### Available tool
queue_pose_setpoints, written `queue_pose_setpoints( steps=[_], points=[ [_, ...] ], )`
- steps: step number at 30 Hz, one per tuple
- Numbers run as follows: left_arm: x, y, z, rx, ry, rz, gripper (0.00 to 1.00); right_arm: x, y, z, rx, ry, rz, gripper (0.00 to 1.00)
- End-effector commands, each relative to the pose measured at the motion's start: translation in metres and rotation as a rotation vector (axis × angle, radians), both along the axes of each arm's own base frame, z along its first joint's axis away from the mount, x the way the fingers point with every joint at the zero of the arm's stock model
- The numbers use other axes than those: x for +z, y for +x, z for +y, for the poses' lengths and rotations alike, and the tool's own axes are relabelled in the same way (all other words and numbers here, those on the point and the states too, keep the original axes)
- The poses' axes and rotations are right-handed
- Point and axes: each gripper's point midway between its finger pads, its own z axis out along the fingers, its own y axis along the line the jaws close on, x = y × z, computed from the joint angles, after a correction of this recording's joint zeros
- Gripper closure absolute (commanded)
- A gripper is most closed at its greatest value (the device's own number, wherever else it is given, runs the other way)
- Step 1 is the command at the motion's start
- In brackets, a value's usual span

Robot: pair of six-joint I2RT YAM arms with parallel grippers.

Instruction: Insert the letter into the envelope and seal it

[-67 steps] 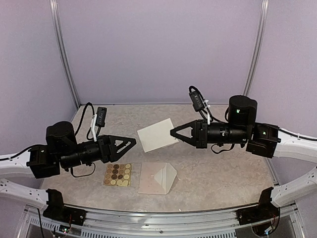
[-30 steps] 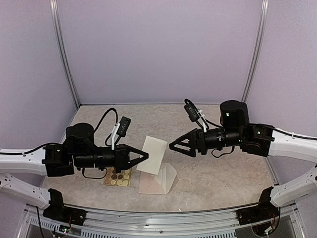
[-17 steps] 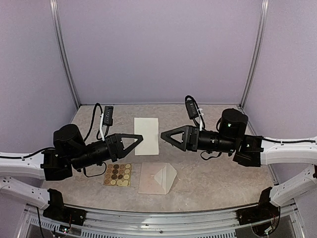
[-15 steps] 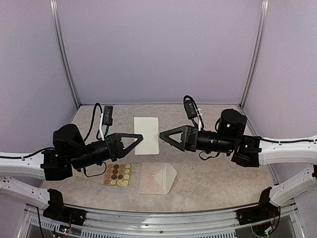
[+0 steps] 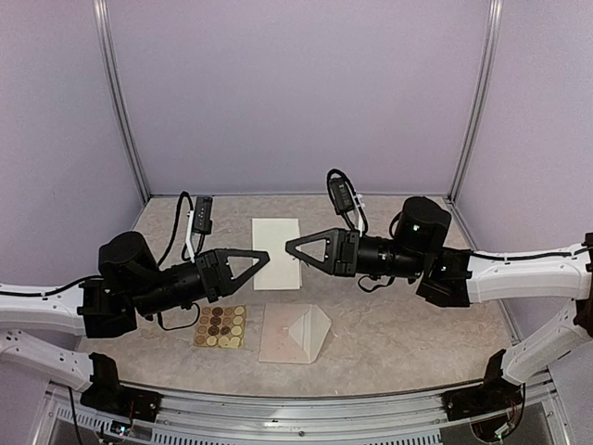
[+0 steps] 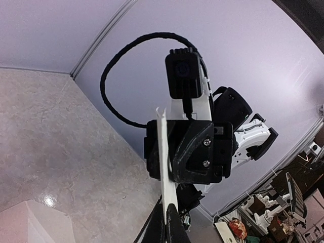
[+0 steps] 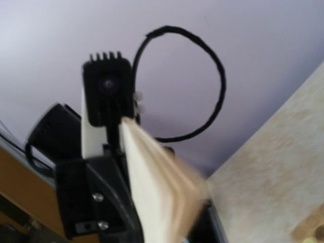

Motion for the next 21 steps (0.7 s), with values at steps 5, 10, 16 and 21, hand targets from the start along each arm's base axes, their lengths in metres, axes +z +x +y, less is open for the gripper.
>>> queue_pose_setpoints(
  steps=[5,10,16,21],
  points=[
    [-0.033,0.004,-0.007,0.01,0.089,0.073,0.57,-0.014,0.016,-0.002,-0.099,-0.065,0.075,1.0],
    [-0.114,0.028,0.011,0.148,0.271,0.258,0.34,-0.086,0.029,-0.026,-0.249,-0.263,0.281,1.0],
    [-0.174,0.028,0.02,0.185,0.354,0.427,0.36,-0.162,0.019,-0.045,-0.306,-0.428,0.479,1.0],
    [-0.203,0.025,0.023,0.19,0.412,0.492,0.37,-0.201,0.021,-0.053,-0.368,-0.557,0.545,1.0]
  ],
)
